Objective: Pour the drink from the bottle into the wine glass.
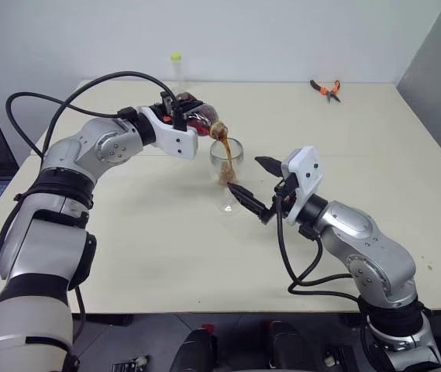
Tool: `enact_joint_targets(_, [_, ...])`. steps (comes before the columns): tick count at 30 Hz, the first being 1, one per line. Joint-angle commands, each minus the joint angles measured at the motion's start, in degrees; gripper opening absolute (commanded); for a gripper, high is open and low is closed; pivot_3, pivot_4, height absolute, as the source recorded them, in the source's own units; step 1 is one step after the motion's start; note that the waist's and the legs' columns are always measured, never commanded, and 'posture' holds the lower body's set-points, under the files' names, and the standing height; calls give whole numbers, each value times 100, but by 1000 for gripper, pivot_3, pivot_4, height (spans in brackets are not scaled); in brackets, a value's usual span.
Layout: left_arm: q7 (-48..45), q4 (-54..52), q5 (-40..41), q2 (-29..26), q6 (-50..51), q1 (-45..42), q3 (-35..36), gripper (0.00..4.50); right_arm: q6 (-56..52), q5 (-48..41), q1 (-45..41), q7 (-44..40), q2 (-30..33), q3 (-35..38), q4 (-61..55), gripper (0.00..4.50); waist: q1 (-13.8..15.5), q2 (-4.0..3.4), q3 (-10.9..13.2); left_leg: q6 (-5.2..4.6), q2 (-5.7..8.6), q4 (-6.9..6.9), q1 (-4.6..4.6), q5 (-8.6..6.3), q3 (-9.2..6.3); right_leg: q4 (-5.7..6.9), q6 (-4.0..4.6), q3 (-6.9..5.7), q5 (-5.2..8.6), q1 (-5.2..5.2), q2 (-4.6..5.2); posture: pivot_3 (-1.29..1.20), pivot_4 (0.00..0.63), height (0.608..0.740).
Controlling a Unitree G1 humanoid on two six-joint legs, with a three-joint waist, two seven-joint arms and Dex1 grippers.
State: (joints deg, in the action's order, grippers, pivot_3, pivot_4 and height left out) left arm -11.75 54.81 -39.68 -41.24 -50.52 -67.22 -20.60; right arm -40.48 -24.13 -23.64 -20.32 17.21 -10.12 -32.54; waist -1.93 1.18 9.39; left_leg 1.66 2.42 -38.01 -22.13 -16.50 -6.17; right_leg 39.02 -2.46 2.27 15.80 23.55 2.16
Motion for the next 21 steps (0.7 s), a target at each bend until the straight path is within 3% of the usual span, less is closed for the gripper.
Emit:
enact_joint_targets(1, [163,-30,65,-115,-25,-263,72,756,90,-45,-16,-31,-35,105,-212,4500,0,0,0,0,0,0,0,0,0,0,0,0,0,0,0,0,150,740])
enact_joint_targets(21, [143,-30,104,-92,17,-250,92,755,87,-44,8,-68,-53,107,-226,4500,-2,0,0,7,0,-1,0,4,0,2,0,0,0,0,0,0,150,740])
